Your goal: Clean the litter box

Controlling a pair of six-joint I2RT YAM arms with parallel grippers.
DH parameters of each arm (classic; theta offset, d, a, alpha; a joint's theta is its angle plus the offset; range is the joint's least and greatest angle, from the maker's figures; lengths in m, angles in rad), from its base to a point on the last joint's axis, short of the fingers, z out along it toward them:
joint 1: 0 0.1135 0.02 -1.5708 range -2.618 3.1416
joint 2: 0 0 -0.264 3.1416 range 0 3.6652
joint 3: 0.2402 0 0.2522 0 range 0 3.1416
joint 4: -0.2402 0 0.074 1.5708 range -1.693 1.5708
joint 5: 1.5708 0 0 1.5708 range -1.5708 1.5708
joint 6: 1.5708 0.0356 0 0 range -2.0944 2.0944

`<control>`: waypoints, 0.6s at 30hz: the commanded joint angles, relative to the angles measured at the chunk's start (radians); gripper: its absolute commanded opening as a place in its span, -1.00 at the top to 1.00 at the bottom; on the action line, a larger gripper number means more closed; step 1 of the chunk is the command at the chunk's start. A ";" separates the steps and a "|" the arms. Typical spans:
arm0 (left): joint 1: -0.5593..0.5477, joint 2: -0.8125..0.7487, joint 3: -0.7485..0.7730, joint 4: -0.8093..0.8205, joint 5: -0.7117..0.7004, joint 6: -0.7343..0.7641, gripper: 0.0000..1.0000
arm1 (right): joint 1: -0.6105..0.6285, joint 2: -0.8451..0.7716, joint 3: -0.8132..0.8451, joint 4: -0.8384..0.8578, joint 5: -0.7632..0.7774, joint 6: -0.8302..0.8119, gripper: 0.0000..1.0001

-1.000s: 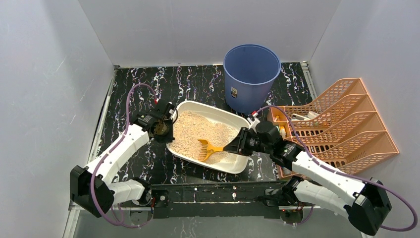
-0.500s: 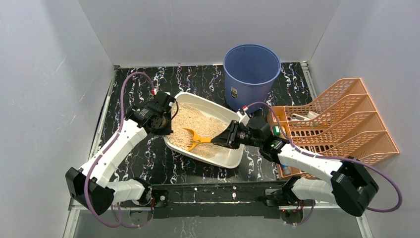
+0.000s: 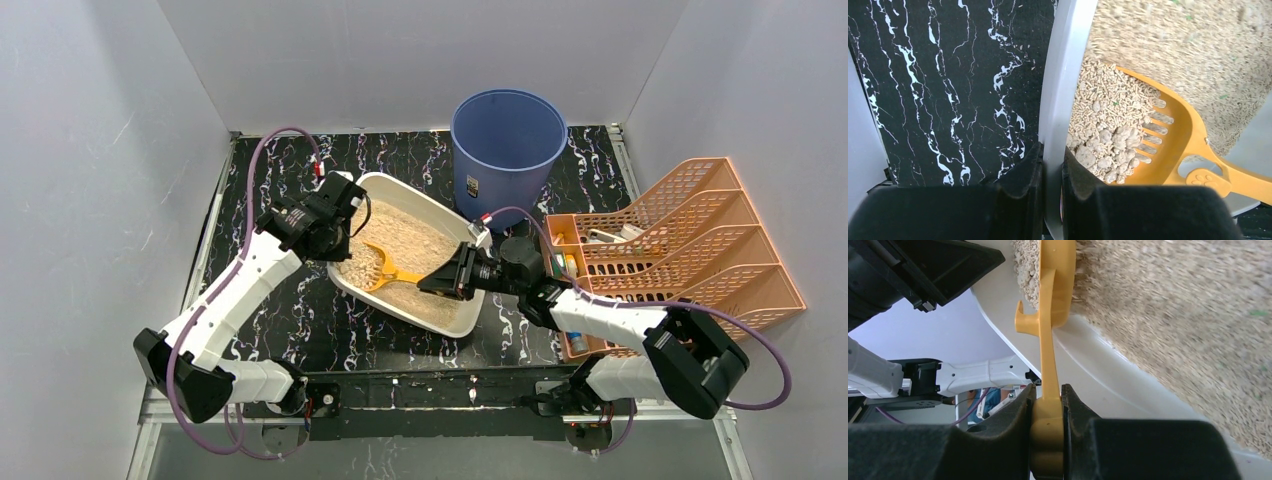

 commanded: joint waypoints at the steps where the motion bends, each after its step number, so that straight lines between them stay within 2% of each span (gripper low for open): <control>1: -0.051 -0.086 0.019 0.220 0.103 -0.125 1.00 | 0.035 0.018 -0.037 0.064 -0.055 0.035 0.97; 10: -0.049 -0.193 -0.224 0.267 0.023 -0.183 1.00 | -0.026 -0.140 -0.165 0.098 -0.014 0.085 0.97; 18: -0.048 -0.240 -0.352 0.313 -0.014 -0.201 1.00 | -0.086 -0.234 -0.261 0.135 -0.018 0.123 0.97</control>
